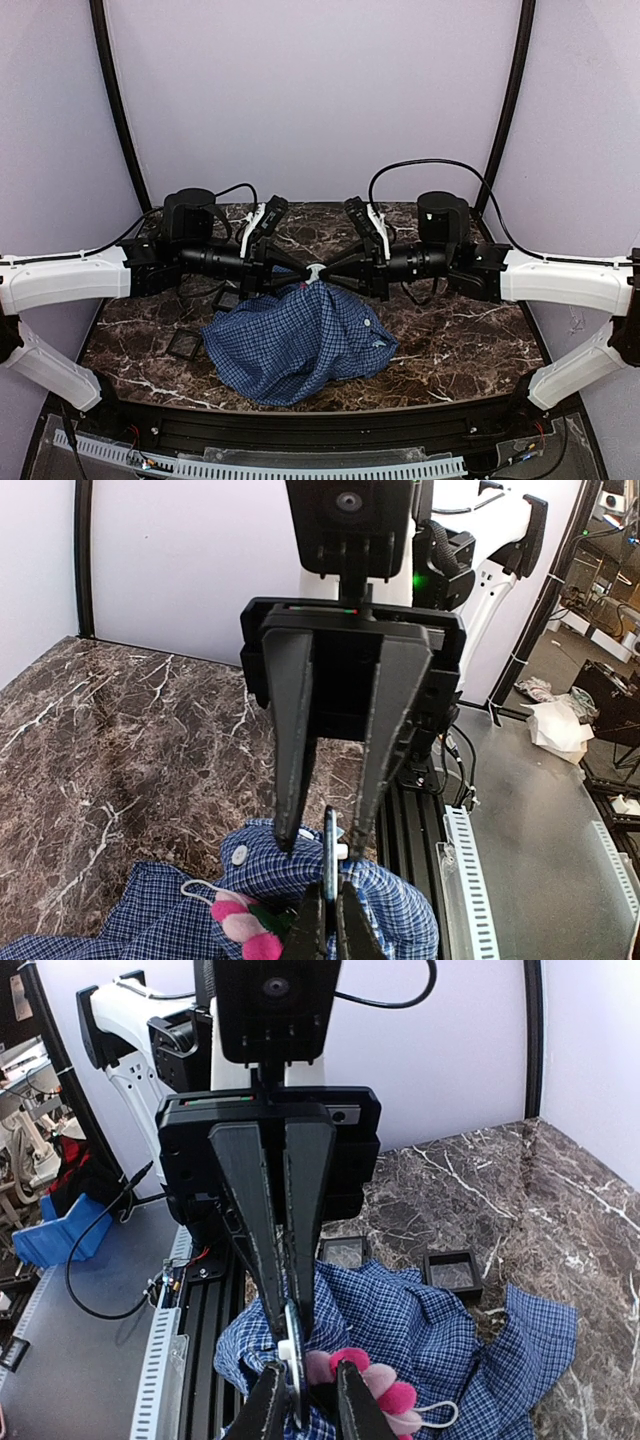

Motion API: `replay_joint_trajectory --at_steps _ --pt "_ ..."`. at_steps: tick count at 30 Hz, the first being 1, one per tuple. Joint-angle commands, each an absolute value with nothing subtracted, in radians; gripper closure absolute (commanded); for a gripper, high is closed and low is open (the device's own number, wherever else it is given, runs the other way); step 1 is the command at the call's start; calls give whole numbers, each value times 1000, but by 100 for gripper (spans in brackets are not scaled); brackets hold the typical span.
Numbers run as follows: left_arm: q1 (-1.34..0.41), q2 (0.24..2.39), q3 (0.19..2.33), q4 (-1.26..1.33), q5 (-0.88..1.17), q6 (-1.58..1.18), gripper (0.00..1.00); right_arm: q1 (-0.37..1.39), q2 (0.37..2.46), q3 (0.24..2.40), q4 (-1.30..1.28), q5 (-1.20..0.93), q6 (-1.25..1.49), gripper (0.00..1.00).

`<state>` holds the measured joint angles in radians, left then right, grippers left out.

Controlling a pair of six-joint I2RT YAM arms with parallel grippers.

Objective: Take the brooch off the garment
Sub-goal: Remove the brooch from the crumpled clothing.

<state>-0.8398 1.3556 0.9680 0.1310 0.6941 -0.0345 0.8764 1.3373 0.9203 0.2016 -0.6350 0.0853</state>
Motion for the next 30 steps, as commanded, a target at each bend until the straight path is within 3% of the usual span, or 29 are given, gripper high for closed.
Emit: replay_joint_trajectory --at_steps 1,3,5,7,8,10,13,22,24,25,26,28,30 --pt "-836 1338 972 166 711 -39 99 889 1355 954 219 -624 84 90" --pt "-836 1339 972 166 710 -41 99 891 1359 959 215 -614 86 100" --pt "-836 1340 972 168 715 -42 96 893 1359 962 206 -584 87 100" --pt "-835 1337 970 170 718 -43 64 893 1350 956 204 -549 93 100" --pt "-836 1335 969 167 716 -39 41 893 1342 951 208 -531 98 100" --pt "-836 1327 961 159 687 -29 18 894 1322 935 222 -505 105 100" --pt "-836 1312 913 177 640 -18 2 893 1294 921 227 -478 110 100" --pt "-846 1348 893 167 514 -6 4 894 1289 928 200 -461 109 100" --pt "-852 1369 910 155 525 8 17 894 1291 929 195 -452 107 100" --pt "-854 1381 916 146 528 15 33 894 1291 930 190 -448 105 100" --pt "-855 1385 922 145 529 19 41 894 1292 931 185 -442 102 100" --pt "-856 1386 924 152 534 19 68 894 1288 929 177 -429 98 100" --pt "-856 1381 922 160 549 16 84 893 1282 923 173 -413 93 100"
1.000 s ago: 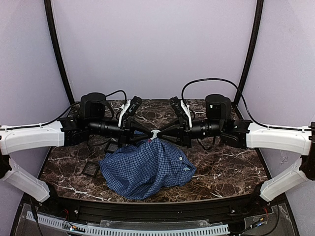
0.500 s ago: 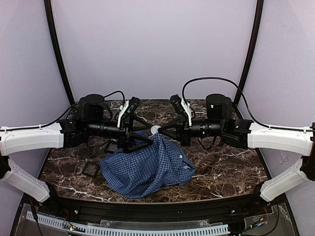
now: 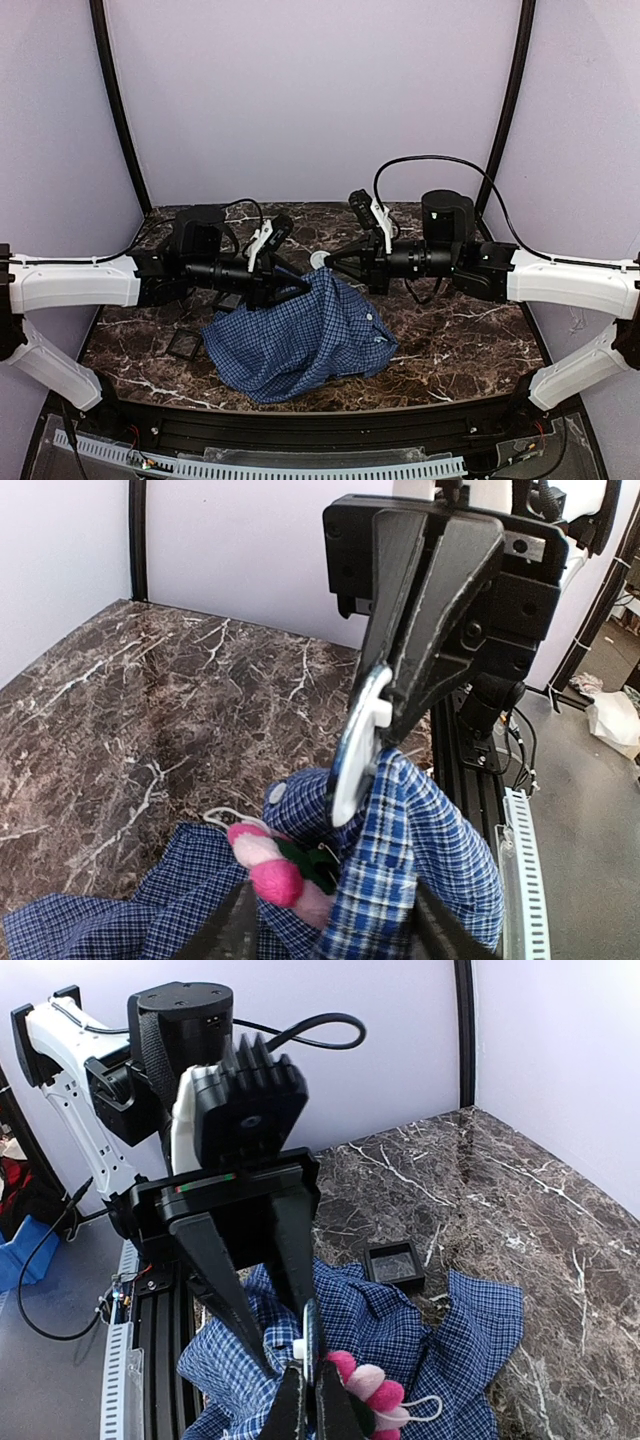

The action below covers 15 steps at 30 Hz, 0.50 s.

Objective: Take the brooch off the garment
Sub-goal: Remove the brooch from the crumpled clothing.

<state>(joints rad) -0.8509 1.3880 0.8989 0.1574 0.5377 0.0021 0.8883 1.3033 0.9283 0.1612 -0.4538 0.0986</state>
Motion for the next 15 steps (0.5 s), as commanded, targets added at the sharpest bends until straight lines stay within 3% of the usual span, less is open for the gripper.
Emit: replay_joint_trajectory --at_steps 1,2,4,15 --pt "-856 1376 919 164 559 14 89 893 1279 919 169 -403 91 100" --pt "-855 1373 917 171 562 11 96 894 1277 916 163 -392 88 100" --pt "-856 1358 909 188 564 6 99 894 1270 907 155 -358 86 100" --pt "-855 1262 837 273 477 -61 99 894 1208 796 134 -175 115 100"
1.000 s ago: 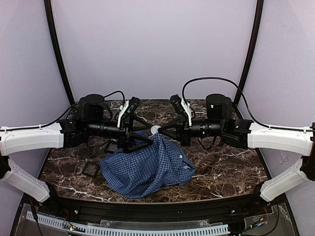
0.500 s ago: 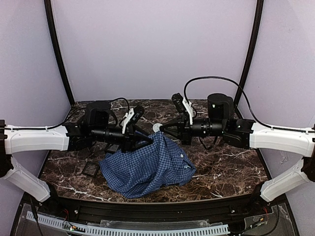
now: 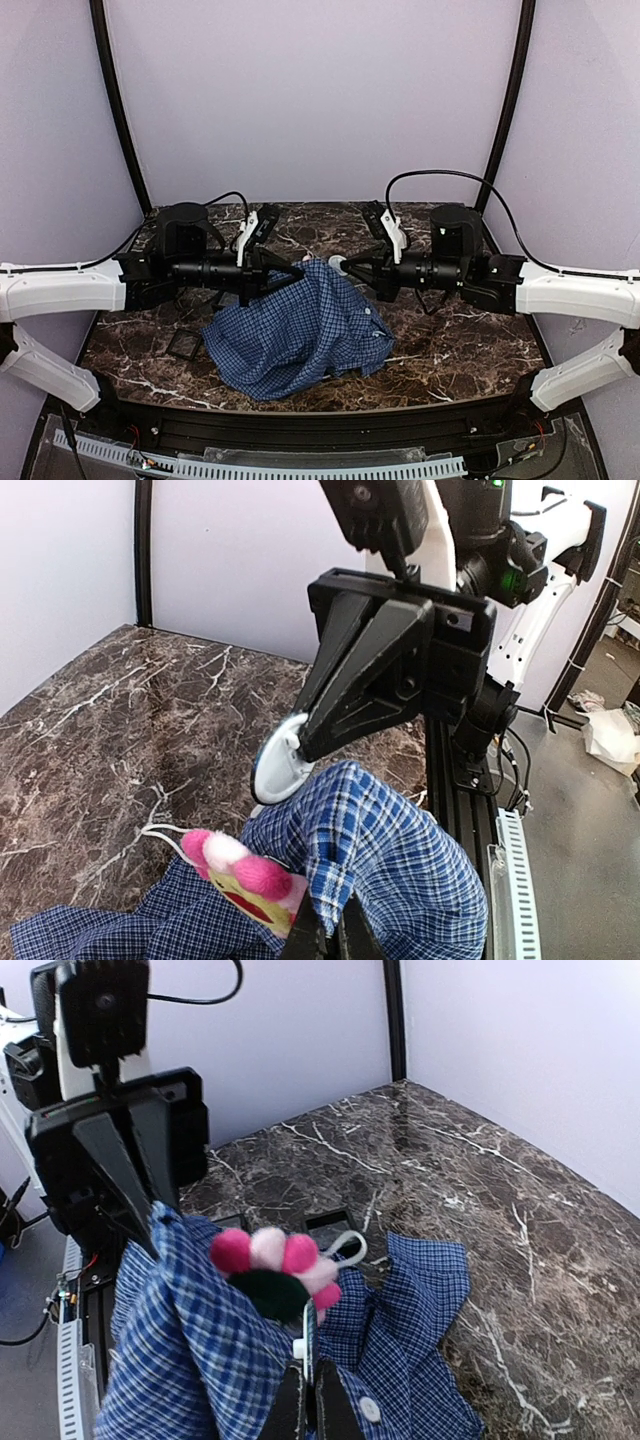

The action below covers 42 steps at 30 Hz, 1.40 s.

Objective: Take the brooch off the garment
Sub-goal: Remove the brooch from the crumpled clothing, then pass from the right arm to the left

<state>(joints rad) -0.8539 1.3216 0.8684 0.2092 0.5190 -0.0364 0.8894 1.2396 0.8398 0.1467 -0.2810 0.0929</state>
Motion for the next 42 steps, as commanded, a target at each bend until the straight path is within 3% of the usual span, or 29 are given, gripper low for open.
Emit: replay_joint_trajectory --at_steps 1,9,10,11,12,13,15,19,29,34,42 --pt "-856 1254 829 275 469 -63 99 894 1199 783 134 -166 121 100" --pt "-854 1268 779 252 410 -70 98 895 1087 756 134 -116 161 100" --pt "-854 1266 773 255 406 -72 89 894 1077 758 135 -128 161 100" --pt "-854 1264 761 256 403 -76 68 894 1071 762 135 -142 161 100" --pt "-854 1258 755 259 404 -78 54 893 1069 766 135 -160 161 100" --pt "-854 1253 744 261 409 -81 30 894 1071 770 134 -182 160 100" --pt "-854 1230 731 269 433 -90 12 894 1081 778 140 -239 157 100" --pt "-854 1176 743 265 464 -104 2 897 1119 793 178 -402 145 100" --pt "-873 1279 847 201 600 -65 12 928 1235 867 232 -638 133 100" --pt "-886 1316 863 212 643 -66 32 930 1289 910 194 -656 120 100" --pt "-887 1298 863 212 655 -62 47 930 1324 929 184 -682 111 100"
